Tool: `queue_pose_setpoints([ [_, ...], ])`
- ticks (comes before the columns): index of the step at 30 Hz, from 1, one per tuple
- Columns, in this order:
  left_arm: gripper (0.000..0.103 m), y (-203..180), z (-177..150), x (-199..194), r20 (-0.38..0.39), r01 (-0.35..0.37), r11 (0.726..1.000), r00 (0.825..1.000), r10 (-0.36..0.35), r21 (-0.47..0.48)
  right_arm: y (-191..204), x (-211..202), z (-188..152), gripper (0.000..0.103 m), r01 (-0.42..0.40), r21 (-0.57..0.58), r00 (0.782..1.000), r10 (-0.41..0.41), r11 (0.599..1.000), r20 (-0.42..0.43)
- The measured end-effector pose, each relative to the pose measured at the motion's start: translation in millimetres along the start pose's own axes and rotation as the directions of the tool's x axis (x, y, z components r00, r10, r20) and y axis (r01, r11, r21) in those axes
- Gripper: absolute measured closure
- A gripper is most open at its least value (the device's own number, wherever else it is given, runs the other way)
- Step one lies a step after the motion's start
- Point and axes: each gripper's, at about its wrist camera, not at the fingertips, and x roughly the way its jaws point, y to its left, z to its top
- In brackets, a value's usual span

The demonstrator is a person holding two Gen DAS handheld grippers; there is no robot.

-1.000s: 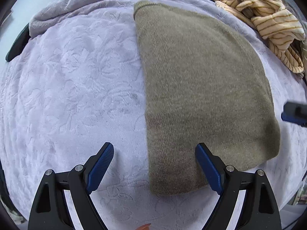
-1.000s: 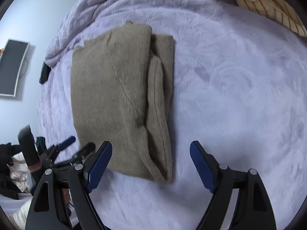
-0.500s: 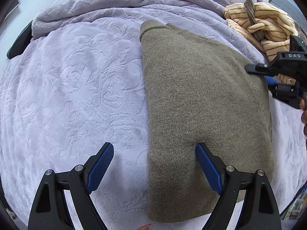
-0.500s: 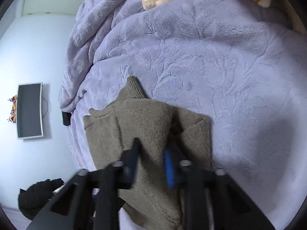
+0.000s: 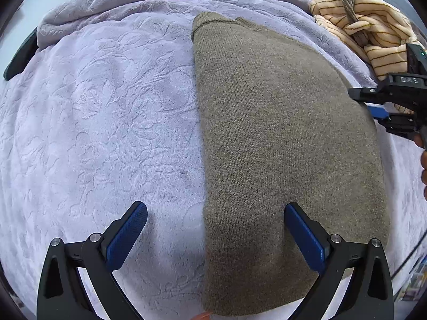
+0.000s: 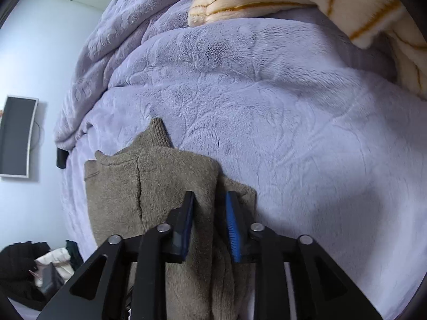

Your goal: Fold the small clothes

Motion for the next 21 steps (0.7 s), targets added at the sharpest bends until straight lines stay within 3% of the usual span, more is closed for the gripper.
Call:
queue_pose_setpoints([
  [2,0.0,1.0,-2.2,0.4,-0.007,0.003,1.0,1.0,-0.003,-0.005,-4.1,-8.6,-5.2,0.037,0.015,0.013,1.0,-0.015,1.0,-0.021],
  [3,0.0,0.6,-4.0,0.7,-0.01,0.003,1.0,1.0,-0.003,-0.005,-5.5,-12.1,-8.9,0.034,0.032,0.013,0.999,-0.031,0.999,-0.026],
  [13,0.0,-8.6,-44.9,6.9,-0.048,-0.009,1.0,0.999,0.01,0.023,-35.3,-49.3,-109.3,0.034,-0.025,0.055,0.996,0.029,0.998,-0.086],
  [16,0.0,-6.6,-60.3,9.5,-0.07,-0.015,0.999,0.997,0.017,0.03,-32.3,-42.7,-138.6,0.034,0.022,-0.005,0.992,-0.023,1.0,-0.123],
  [19,0.0,-0.7,-78.3,7.4,-0.081,-0.017,0.999,0.996,0.019,0.029,-33.6,-28.9,-162.7,0.034,0.116,-0.071,0.98,-0.126,0.991,-0.157],
  [21,0.0,5.1,-88.9,4.5,-0.09,-0.012,1.0,0.996,0.014,0.019,-33.9,-26.7,-170.9,0.035,0.131,-0.086,0.978,-0.143,0.988,-0.154],
])
